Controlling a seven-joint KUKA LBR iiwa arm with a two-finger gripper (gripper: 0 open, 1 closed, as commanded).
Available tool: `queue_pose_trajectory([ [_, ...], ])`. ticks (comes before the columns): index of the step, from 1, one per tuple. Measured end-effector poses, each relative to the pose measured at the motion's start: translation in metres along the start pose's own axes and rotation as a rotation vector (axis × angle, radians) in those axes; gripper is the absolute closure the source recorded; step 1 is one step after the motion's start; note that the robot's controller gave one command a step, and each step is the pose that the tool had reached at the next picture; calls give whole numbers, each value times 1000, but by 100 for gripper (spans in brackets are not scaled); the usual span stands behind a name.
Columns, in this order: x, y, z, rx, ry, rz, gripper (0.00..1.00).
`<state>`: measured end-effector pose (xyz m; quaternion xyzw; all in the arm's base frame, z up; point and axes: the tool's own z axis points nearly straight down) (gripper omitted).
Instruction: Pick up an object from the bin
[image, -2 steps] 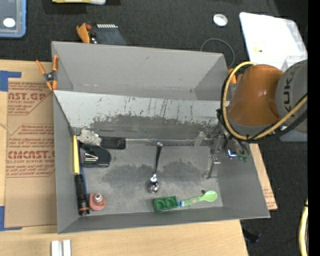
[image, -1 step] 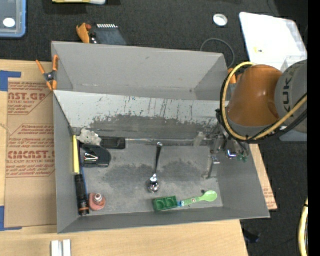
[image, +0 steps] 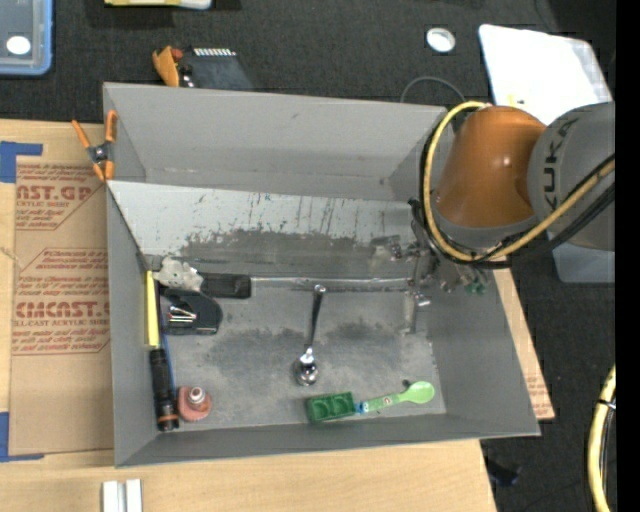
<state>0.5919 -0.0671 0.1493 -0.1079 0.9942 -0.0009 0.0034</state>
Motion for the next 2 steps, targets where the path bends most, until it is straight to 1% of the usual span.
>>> queue_pose_trajectory([
  [1, 49, 37, 68, -1, 1, 130, 0],
  [2, 59, 36, 76, -10, 18, 117, 0],
])
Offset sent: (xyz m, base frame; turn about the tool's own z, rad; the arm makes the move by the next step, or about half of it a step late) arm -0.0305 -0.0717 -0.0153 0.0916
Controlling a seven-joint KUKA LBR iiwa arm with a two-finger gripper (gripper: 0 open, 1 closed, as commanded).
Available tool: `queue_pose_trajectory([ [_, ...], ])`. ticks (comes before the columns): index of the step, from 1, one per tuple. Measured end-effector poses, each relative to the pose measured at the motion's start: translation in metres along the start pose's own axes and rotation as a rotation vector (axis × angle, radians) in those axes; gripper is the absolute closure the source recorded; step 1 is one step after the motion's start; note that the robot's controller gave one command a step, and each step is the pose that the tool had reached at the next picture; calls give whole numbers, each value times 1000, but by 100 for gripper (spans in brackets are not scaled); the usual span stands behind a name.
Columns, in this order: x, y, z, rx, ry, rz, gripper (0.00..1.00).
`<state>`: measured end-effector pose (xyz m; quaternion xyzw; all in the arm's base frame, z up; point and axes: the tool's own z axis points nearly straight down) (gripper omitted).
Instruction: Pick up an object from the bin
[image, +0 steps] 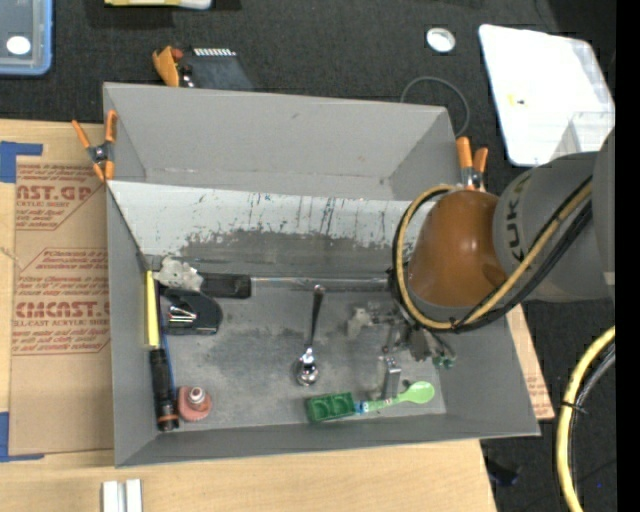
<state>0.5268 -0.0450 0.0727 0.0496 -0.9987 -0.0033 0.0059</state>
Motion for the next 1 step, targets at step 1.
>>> queue_pose_trajectory([
  [1, -15, -39, -12, 9, -12, -225, 0],
])
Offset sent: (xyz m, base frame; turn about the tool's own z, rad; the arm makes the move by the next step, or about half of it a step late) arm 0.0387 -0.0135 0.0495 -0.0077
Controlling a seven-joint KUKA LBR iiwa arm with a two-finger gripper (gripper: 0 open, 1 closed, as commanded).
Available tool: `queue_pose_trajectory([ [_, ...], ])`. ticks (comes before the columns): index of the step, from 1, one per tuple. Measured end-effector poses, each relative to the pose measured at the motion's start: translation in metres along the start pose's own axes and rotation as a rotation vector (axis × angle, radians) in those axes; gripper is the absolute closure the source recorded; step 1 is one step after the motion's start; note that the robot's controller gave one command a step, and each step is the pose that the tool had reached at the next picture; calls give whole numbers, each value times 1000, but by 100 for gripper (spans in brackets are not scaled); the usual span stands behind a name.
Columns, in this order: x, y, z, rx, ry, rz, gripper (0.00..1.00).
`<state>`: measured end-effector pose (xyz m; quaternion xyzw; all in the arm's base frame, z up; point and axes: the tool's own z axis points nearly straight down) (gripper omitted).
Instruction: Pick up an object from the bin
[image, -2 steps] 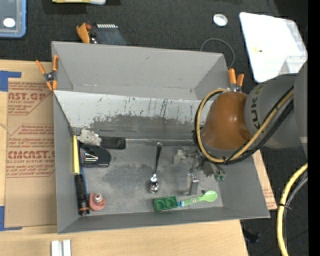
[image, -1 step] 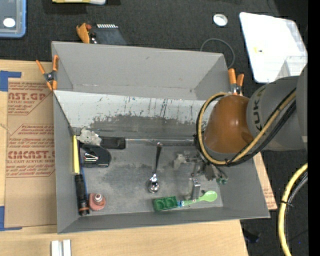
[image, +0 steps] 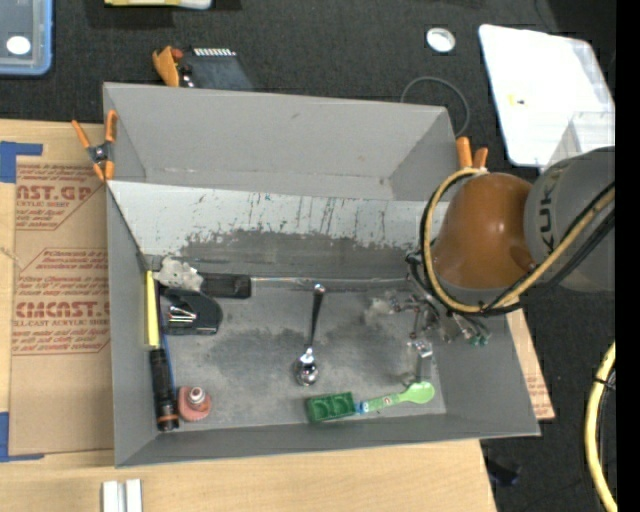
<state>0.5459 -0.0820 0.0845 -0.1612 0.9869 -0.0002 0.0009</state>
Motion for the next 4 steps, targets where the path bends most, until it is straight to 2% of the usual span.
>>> queue_pose_trajectory([
  [1, -12, 9, -13, -5, 0, -105, 0],
  [2, -39, 43, -5, -4, 1, 206, 0],
  [3, -39, 30, -9, -2, -3, 88, 0],
  [4, -61, 98, 10, -5, -2, 163, 0],
])
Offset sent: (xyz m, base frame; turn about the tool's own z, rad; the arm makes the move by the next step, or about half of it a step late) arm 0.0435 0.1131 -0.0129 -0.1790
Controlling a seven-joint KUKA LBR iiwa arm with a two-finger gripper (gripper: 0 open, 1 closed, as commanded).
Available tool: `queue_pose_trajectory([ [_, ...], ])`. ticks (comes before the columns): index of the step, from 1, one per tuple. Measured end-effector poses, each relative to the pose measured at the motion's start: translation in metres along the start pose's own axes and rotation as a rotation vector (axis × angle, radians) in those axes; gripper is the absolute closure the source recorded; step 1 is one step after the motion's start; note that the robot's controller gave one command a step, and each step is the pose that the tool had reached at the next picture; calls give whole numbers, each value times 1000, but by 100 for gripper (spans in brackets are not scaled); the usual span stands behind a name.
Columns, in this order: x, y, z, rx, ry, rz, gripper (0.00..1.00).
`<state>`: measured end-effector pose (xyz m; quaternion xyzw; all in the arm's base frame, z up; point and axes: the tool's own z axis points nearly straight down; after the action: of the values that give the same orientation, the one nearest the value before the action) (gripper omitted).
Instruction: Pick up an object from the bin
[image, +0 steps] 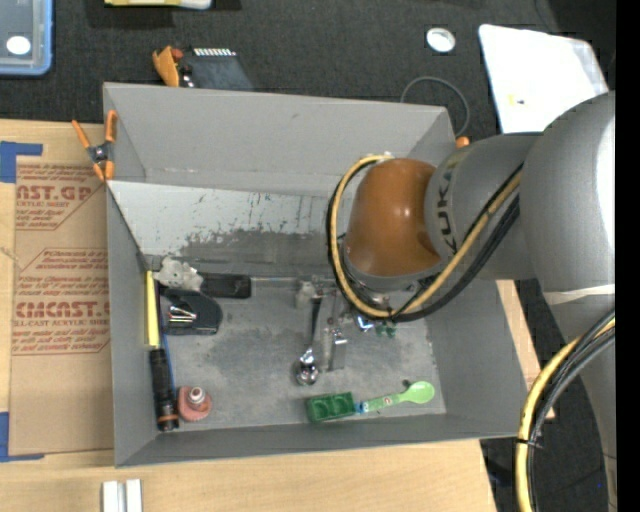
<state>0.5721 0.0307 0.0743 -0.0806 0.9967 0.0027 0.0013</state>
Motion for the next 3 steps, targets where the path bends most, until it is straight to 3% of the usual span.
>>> queue_pose_trajectory([
  [1, 5, 0, 3, 5, -4, -40, 100],
  [2, 11, -19, 3, 7, -5, -57, 100],
  [3, 25, -54, -120, 6, -8, -58, 100],
])
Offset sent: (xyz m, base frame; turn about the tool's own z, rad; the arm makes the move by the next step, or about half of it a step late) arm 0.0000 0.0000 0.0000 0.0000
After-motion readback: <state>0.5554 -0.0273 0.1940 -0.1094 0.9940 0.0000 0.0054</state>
